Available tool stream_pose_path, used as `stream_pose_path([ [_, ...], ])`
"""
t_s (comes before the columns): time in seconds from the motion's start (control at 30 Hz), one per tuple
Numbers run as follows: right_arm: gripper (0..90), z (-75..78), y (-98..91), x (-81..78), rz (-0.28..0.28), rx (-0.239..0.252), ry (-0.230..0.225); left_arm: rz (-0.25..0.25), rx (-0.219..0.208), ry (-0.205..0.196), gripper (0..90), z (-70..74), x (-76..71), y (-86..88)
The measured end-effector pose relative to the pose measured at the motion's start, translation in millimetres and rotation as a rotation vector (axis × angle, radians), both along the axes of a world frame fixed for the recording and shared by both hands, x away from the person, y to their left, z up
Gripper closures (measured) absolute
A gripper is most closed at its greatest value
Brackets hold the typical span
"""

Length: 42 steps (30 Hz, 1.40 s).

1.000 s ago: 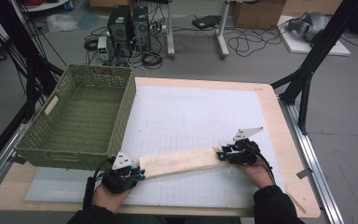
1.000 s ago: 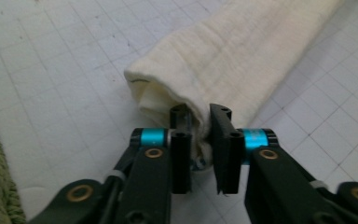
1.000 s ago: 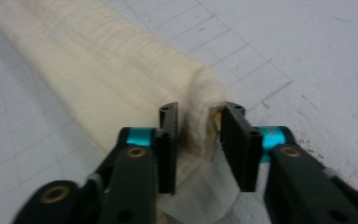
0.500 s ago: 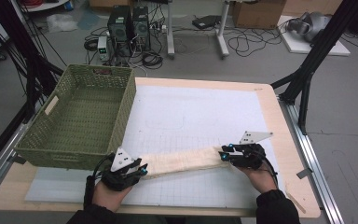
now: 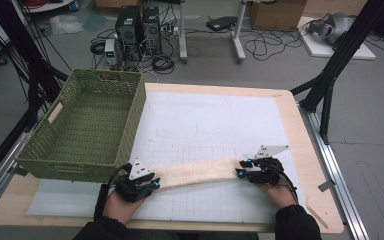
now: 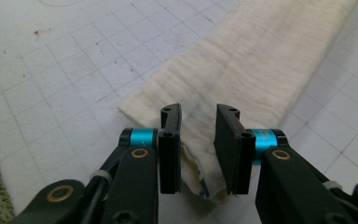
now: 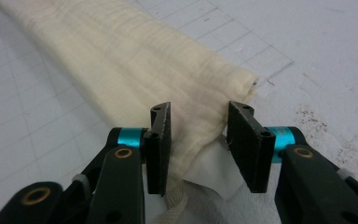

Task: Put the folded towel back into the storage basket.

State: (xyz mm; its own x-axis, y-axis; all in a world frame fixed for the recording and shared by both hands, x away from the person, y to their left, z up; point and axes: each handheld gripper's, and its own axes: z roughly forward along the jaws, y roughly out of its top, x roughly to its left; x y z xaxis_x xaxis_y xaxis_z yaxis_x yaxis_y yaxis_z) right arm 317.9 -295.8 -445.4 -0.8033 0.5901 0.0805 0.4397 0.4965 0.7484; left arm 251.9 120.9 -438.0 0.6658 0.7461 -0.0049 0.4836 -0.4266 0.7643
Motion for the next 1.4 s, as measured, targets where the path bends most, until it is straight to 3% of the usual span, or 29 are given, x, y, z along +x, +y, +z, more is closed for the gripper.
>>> stream_pose_path([
  [0.1, 55.6, 4.0, -2.4, -3.3, -0.006, 0.016, -0.005, -0.013, -0.023, -0.007, 66.9, 4.8, -0.9, -0.2],
  [0.27, 51.3, 14.2, -8.1, -12.0, -0.011, 0.048, -0.033, -0.087, -0.042, -0.054, 61.9, 20.0, 0.9, -6.8],
  [0.47, 47.9, 21.2, -14.6, -22.3, -0.008, 0.068, -0.057, -0.165, -0.08, -0.069, 55.9, 35.9, 17.3, -16.9],
  [0.8, 46.3, 22.1, -26.0, -31.3, -0.026, 0.081, -0.063, -0.299, -0.05, -0.084, 48.6, 51.2, 45.5, -52.9],
  [1.4, 41.9, 21.6, -30.7, -33.4, -0.034, 0.093, -0.065, -0.461, -0.012, 0.001, 41.5, 57.7, 80.6, -115.5],
])
